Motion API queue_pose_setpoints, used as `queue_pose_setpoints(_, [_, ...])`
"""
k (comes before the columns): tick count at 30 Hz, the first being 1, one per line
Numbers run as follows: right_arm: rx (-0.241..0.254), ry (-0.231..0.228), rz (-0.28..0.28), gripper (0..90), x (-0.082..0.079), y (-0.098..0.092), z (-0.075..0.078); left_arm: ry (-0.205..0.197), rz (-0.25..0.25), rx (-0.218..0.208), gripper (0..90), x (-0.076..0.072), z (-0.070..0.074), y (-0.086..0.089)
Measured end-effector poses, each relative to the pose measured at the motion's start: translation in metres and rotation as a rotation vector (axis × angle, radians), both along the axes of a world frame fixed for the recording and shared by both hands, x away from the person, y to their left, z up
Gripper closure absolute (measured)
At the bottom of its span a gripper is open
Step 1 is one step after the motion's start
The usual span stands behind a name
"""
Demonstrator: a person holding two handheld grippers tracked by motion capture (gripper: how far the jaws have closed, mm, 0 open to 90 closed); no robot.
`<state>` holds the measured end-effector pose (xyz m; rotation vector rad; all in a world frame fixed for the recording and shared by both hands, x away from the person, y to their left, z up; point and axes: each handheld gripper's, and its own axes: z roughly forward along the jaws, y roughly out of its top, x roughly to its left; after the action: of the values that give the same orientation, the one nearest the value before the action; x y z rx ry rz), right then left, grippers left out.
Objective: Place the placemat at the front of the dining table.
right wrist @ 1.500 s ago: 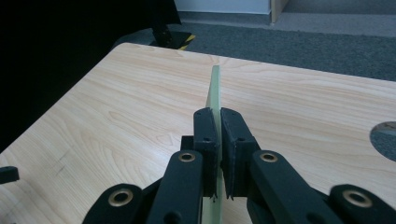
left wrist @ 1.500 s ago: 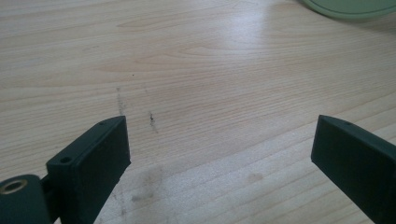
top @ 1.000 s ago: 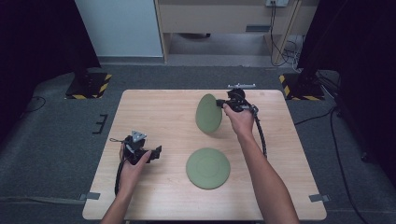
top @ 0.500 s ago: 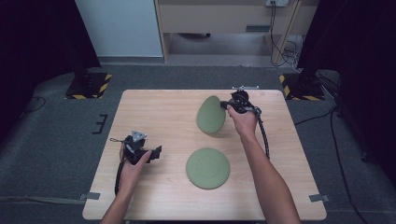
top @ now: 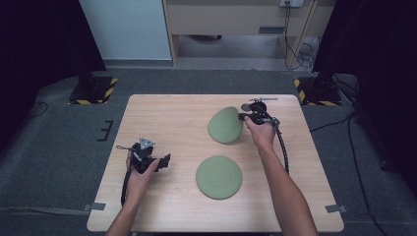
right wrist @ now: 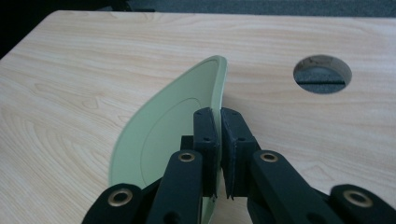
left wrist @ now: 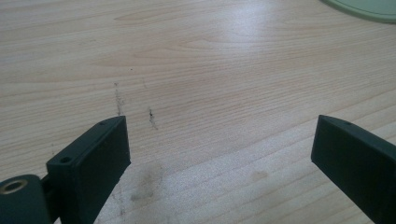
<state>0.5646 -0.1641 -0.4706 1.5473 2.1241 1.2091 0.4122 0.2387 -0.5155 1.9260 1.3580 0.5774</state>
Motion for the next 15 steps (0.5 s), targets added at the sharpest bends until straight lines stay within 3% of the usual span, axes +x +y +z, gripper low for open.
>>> queue_pose_setpoints(10, [-0.022,0.039,-0.031,84.9,0.003,-0.005,-0.017,0.004,-0.007,0.001,3.8,0.0,-0.001,-0.004])
queue_pose_setpoints(15, [-0.043,0.06,-0.043,78.2,0.004,-0.011,-0.026,0.011,-0.008,0.004,3.8,0.0,-0.002,-0.004])
